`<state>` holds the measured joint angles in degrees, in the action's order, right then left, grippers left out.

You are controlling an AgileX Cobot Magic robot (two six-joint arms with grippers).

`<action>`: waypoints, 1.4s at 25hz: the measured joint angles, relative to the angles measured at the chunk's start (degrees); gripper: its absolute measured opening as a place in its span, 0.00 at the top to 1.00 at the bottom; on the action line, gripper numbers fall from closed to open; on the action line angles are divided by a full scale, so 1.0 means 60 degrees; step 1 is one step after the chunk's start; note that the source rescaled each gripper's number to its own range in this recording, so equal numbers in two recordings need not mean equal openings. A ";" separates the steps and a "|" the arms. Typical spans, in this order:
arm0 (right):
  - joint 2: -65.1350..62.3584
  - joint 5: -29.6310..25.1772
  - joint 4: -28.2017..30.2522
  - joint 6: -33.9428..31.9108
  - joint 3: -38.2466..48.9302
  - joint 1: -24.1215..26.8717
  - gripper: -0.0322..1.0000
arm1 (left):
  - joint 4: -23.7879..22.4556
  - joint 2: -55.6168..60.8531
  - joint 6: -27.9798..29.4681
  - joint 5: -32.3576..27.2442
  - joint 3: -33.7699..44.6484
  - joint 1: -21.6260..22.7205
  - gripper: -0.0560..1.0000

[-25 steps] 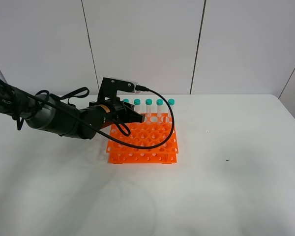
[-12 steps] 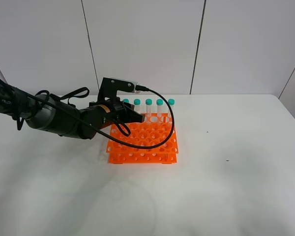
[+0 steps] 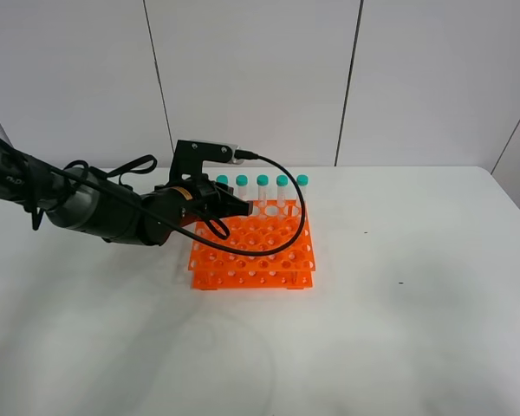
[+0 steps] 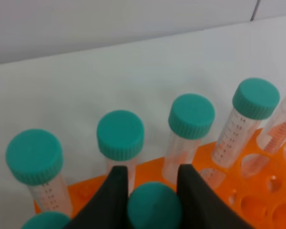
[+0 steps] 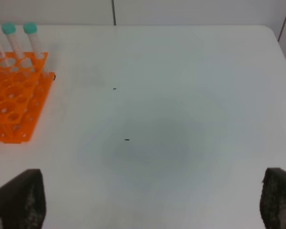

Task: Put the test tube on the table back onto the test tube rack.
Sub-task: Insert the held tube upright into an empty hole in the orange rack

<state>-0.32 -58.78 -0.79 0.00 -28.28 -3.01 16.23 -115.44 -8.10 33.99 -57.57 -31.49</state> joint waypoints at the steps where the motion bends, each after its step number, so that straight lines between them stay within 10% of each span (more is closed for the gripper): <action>1: 0.0000 0.0000 0.0000 0.0000 0.0000 0.0000 0.00 | 0.0000 -0.0015 0.0000 0.0010 0.0000 0.0000 0.95; 19: 0.0000 0.0000 0.0000 0.0000 0.0000 0.0000 0.00 | -0.0153 -0.0015 0.0000 -0.0007 0.0000 0.0011 0.94; 25: 0.0000 0.0000 0.0000 0.0000 0.0000 0.0000 0.00 | -0.0211 -0.0043 0.0000 -0.0250 0.0000 0.0011 0.73; 35: 0.0000 0.0000 0.0000 0.0000 0.0000 0.0000 0.00 | -0.0367 0.0238 0.0000 -0.0260 0.0000 0.0011 0.70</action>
<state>-0.32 -58.78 -0.79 0.00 -28.28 -3.01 14.03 -114.01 -8.10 32.44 -57.57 -31.43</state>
